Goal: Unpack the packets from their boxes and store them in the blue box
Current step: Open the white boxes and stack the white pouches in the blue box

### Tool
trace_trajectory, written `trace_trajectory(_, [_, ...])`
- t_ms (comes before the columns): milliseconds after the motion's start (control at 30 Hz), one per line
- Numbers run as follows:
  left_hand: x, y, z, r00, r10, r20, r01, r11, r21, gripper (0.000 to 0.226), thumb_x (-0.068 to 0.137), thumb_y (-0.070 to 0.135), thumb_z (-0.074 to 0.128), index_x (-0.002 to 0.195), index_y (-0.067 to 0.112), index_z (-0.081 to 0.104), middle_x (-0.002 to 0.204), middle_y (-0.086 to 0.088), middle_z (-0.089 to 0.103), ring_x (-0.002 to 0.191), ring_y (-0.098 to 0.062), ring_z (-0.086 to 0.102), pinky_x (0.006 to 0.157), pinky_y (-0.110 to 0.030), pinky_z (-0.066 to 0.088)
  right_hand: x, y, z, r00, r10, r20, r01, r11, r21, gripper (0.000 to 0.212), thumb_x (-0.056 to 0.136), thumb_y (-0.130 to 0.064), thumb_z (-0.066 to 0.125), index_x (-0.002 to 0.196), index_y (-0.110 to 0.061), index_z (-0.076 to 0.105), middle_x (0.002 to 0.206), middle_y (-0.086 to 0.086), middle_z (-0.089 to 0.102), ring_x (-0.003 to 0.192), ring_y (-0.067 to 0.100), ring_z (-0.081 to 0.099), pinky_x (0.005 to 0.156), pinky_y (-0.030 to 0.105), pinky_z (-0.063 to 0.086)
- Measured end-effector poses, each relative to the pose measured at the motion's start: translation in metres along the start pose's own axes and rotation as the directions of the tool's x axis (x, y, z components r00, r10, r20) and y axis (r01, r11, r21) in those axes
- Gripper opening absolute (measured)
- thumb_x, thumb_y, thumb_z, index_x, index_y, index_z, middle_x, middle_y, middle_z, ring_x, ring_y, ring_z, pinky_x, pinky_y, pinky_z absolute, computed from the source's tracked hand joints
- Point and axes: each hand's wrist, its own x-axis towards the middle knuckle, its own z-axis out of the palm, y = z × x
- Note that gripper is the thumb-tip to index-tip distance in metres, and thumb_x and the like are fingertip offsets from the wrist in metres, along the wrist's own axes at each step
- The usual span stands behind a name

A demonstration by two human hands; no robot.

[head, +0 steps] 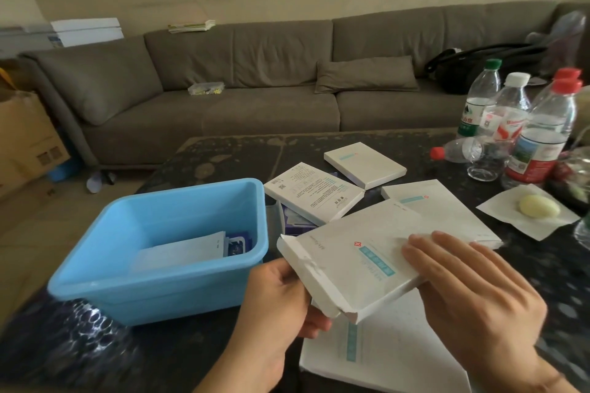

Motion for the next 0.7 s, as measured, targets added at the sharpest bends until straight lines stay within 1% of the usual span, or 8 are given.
trace_trajectory(233, [-0.002, -0.006, 0.002, 0.999, -0.022, 0.029, 0.021, 0.999, 0.028, 0.027, 0.096, 0.007, 0.052, 0.088, 0.019, 0.075, 0.064, -0.001, 0.074, 0.047, -0.012, 0.061, 0.044, -0.021, 0.042, -0.005, 0.001, -0.001, 1.0, 0.003, 0.018, -0.003, 1.0, -0.005, 0.014, 0.084, -0.012, 0.069, 0.093, -0.016, 0.08, 0.106, -0.002, 0.075, 0.1, 0.025, 0.071, 0.081, 0.043, 0.055])
trace_trajectory(300, [-0.001, -0.005, 0.0, 1.0, -0.013, 0.026, 0.012, 0.999, 0.031, 0.025, 0.096, 0.01, 0.054, 0.09, 0.02, 0.076, 0.066, 0.001, 0.075, 0.048, -0.01, 0.063, 0.045, -0.021, 0.043, -0.01, 0.001, -0.002, 0.999, 0.012, 0.047, -0.011, 1.0, -0.008, 0.015, 0.084, -0.015, 0.07, 0.094, -0.016, 0.081, 0.106, -0.002, 0.074, 0.099, 0.023, 0.071, 0.081, 0.044, 0.055])
trace_trajectory(367, [0.002, -0.003, -0.003, 0.999, -0.018, 0.041, 0.018, 1.0, 0.012, 0.019, 0.096, 0.018, 0.058, 0.095, 0.019, 0.076, 0.072, 0.001, 0.076, 0.054, -0.01, 0.067, 0.046, -0.021, 0.044, -0.012, 0.0, -0.009, 0.995, 0.038, 0.09, -0.039, 0.999, 0.011, 0.015, 0.084, -0.021, 0.071, 0.095, -0.017, 0.081, 0.106, -0.003, 0.074, 0.099, 0.02, 0.071, 0.081, 0.046, 0.056])
trace_trajectory(433, [0.004, -0.001, -0.008, 0.993, -0.057, 0.098, 0.06, 0.998, -0.027, 0.021, 0.098, 0.023, 0.055, 0.102, 0.015, 0.074, 0.083, -0.004, 0.078, 0.065, -0.016, 0.073, 0.048, -0.022, 0.046, -0.018, 0.0, -0.016, 0.992, 0.055, 0.116, -0.056, 0.998, 0.006, 0.015, 0.084, -0.025, 0.072, 0.095, -0.018, 0.081, 0.104, -0.004, 0.075, 0.098, 0.018, 0.071, 0.079, 0.044, 0.057])
trace_trajectory(500, [0.002, 0.0, -0.012, 0.975, -0.108, 0.193, 0.126, 0.989, -0.083, 0.028, 0.099, 0.019, 0.046, 0.109, 0.012, 0.071, 0.092, -0.01, 0.078, 0.075, -0.023, 0.075, 0.051, -0.026, 0.049, -0.022, 0.002, -0.025, 0.984, 0.069, 0.162, -0.072, 0.997, 0.01, 0.017, 0.085, -0.027, 0.071, 0.096, -0.019, 0.08, 0.105, -0.005, 0.074, 0.097, 0.016, 0.071, 0.078, 0.038, 0.056])
trace_trajectory(533, [0.0, -0.001, -0.015, 0.966, -0.119, 0.23, 0.148, 0.983, -0.111, 0.03, 0.099, 0.016, 0.042, 0.11, 0.011, 0.069, 0.094, -0.013, 0.077, 0.077, -0.025, 0.075, 0.053, -0.028, 0.051, -0.025, 0.004, -0.029, 0.979, 0.067, 0.19, -0.074, 0.997, 0.028, 0.019, 0.085, -0.029, 0.071, 0.097, -0.018, 0.08, 0.106, -0.006, 0.074, 0.096, 0.015, 0.071, 0.079, 0.035, 0.054])
trace_trajectory(600, [-0.004, 0.0, -0.022, 0.96, -0.123, 0.25, 0.165, 0.974, -0.154, 0.031, 0.098, 0.013, 0.04, 0.114, 0.011, 0.066, 0.094, -0.017, 0.076, 0.071, -0.023, 0.073, 0.055, -0.032, 0.053, -0.033, 0.011, -0.035, 0.966, 0.065, 0.248, -0.076, 0.997, 0.034, 0.022, 0.086, -0.032, 0.068, 0.097, -0.018, 0.08, 0.106, -0.006, 0.074, 0.093, 0.014, 0.071, 0.08, 0.031, 0.05])
trace_trajectory(700, [-0.008, 0.002, -0.035, 0.969, -0.139, 0.205, 0.194, 0.94, -0.281, 0.034, 0.096, 0.008, 0.036, 0.112, 0.012, 0.065, 0.079, -0.015, 0.076, 0.058, -0.024, 0.072, 0.05, -0.035, 0.055, -0.046, 0.019, -0.042, 0.923, 0.071, 0.378, -0.09, 0.995, 0.031, 0.031, 0.09, -0.038, 0.058, 0.098, -0.018, 0.08, 0.107, -0.006, 0.074, 0.086, 0.016, 0.071, 0.077, 0.029, 0.047])
